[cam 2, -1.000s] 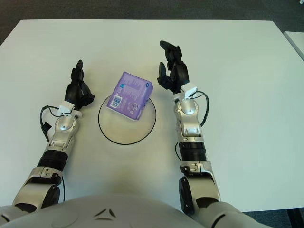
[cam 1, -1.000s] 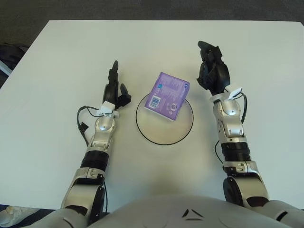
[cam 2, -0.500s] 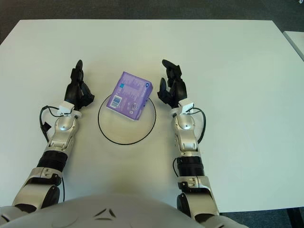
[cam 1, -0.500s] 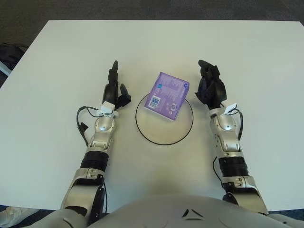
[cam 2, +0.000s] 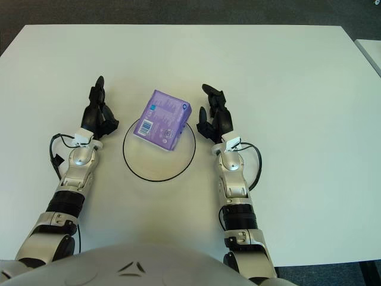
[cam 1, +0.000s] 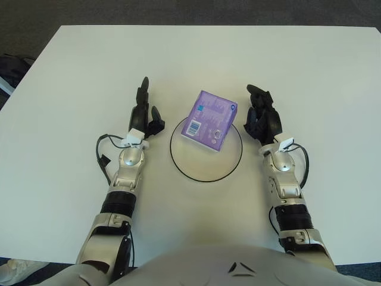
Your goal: Put the tissue paper into the plate.
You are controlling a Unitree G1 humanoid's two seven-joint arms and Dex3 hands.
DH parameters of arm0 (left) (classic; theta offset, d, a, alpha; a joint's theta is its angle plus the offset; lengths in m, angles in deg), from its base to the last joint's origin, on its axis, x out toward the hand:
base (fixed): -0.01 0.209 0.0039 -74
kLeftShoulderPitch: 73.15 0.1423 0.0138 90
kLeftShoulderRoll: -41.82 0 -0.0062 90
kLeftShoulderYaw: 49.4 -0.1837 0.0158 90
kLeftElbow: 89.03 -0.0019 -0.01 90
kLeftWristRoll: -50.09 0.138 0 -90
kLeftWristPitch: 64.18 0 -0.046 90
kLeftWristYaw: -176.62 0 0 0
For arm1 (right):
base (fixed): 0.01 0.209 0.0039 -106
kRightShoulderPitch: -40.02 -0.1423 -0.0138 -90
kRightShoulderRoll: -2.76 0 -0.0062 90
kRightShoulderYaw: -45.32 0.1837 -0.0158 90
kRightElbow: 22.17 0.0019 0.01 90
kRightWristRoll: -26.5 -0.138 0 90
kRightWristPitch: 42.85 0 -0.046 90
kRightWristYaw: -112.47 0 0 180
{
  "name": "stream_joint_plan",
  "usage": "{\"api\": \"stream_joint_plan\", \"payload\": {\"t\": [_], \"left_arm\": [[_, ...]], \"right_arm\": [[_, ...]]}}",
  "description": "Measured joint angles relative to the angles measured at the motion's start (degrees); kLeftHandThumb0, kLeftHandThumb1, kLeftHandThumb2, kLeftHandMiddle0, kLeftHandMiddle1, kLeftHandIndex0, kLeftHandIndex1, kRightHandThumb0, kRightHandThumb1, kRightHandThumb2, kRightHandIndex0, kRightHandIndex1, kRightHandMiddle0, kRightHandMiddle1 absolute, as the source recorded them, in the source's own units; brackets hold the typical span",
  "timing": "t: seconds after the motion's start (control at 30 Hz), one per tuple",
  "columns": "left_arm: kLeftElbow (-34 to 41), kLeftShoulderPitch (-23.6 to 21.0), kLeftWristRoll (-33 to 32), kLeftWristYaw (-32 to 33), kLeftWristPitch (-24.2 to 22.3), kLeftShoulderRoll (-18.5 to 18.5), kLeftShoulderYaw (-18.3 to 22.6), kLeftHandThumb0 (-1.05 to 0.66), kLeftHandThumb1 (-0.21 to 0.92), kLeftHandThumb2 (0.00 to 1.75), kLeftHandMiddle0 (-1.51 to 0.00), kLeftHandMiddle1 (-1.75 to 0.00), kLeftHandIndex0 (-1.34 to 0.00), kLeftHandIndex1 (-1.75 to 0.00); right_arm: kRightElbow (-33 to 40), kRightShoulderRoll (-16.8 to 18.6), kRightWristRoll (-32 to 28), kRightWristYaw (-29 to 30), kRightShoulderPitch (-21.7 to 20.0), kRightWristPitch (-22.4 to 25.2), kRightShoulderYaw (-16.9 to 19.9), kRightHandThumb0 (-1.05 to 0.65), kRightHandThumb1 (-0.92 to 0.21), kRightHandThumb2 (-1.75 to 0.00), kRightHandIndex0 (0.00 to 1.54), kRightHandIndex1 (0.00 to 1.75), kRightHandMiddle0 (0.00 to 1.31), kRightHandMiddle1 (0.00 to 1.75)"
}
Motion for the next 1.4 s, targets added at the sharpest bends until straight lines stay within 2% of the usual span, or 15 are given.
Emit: {"api": "stream_joint_plan", "payload": {"t": [0.67,1.4], "left_arm": [[0.34,0.51,0.02,0.02,0.00,-0.04,-0.26,-0.78,0.92,1.10,-0.03,-0.01,0.00,-0.12],[0.18,0.51,0.05,0.30,0.11,-0.11,-0.26,-0.80,0.92,1.11,0.00,0.00,0.00,-0.03]], "right_arm": [[1.24,0.20,0.11,2.19,3.03,-1.10,-0.08,-0.65,-0.92,-0.82,0.19,0.09,0.00,0.60],[-0.39,0.40,1.46,4.93,2.21,-1.00,-0.05,-0.66,-0.92,-0.83,0.19,0.07,0.00,0.59]]}}
